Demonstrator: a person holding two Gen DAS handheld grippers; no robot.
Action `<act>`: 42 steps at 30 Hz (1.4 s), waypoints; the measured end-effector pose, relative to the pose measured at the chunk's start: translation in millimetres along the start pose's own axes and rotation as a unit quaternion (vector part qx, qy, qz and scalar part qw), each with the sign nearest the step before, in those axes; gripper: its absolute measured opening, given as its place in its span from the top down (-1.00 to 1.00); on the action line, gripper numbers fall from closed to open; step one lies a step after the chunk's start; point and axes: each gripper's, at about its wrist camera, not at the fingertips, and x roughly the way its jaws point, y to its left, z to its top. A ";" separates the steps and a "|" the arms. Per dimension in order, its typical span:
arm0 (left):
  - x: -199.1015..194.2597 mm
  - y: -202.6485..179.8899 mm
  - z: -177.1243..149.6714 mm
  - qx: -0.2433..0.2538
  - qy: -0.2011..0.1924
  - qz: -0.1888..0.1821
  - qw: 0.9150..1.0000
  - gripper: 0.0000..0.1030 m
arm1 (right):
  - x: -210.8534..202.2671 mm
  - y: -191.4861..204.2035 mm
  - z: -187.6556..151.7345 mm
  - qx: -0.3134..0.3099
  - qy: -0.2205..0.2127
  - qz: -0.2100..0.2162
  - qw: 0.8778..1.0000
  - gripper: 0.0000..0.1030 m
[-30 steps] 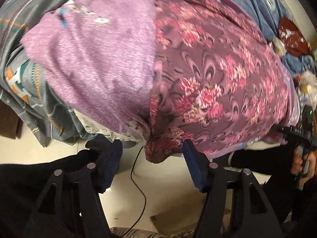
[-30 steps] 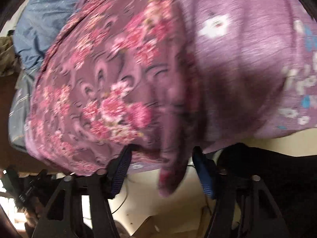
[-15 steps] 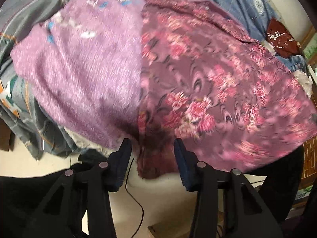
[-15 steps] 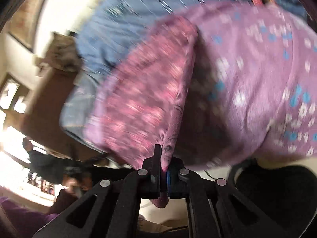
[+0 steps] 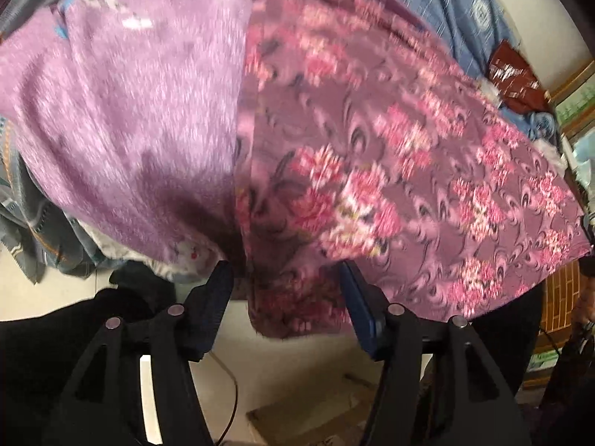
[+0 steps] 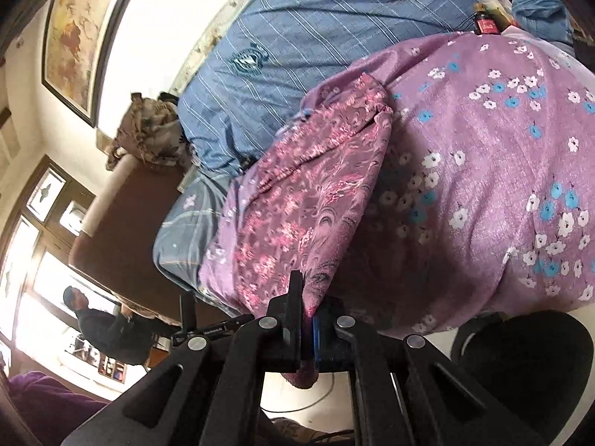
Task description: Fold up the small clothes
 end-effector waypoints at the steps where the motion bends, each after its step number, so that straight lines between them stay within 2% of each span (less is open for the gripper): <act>1: -3.4 -0.2 0.9 -0.001 -0.013 -0.001 1.000 -0.12 | -3.3 2.6 1.9 -0.004 -0.007 0.005 1.000 0.94; 6: 0.0 -7.2 9.8 0.024 -0.058 0.014 0.998 -0.12 | -6.5 2.6 7.3 -0.004 -0.015 0.006 1.000 0.94; 10: 18.5 -2.1 10.8 0.015 -0.018 0.039 0.999 -0.12 | 2.2 -0.2 4.0 0.005 -0.006 0.006 1.000 0.94; 15: 33.1 9.8 6.8 -0.008 0.023 0.017 1.000 -0.11 | 1.1 -0.5 3.8 0.006 -0.010 0.002 1.000 0.94; 16: 36.2 10.5 6.0 -0.010 0.030 0.008 0.999 0.09 | 1.4 -2.0 4.8 0.008 -0.010 0.002 1.000 0.94; 17: 38.2 10.9 5.4 -0.010 0.037 -0.004 0.999 0.50 | 1.8 -2.4 5.4 0.009 -0.010 0.001 1.000 0.94; 19: 38.6 12.1 3.9 -0.016 0.045 -0.030 0.998 0.77 | 3.4 -3.0 5.9 0.009 -0.010 -0.001 1.000 0.94; 21: 36.7 14.5 3.7 -0.021 0.042 -0.034 0.998 0.88 | 4.5 -3.0 5.3 0.009 -0.010 -0.002 1.000 0.94; 22: 34.6 16.0 3.7 -0.024 0.039 -0.040 0.998 0.94 | 4.8 -2.6 4.5 0.009 -0.010 -0.004 1.000 0.94; 27: 13.9 10.5 3.0 -0.012 0.007 -0.080 0.997 0.95 | 4.8 -6.9 3.9 0.012 -0.011 -0.010 1.000 0.94; 30: -1.9 4.3 3.5 -0.007 -0.012 -0.116 0.993 0.95 | 3.2 -6.6 4.5 0.011 -0.014 -0.009 1.000 0.94; 34: -22.1 2.6 10.2 -0.005 -0.032 -0.146 0.989 0.95 | -0.5 -0.8 15.1 -0.001 -0.026 -0.002 1.000 0.94; 37: -44.4 1.3 28.8 -0.008 -0.058 -0.171 0.984 0.95 | -1.3 4.5 30.8 -0.009 -0.039 0.011 0.999 0.94; 42: -75.8 -9.0 73.2 0.004 -0.109 -0.184 0.977 0.95 | 5.0 14.5 68.2 -0.021 -0.067 0.029 0.997 0.94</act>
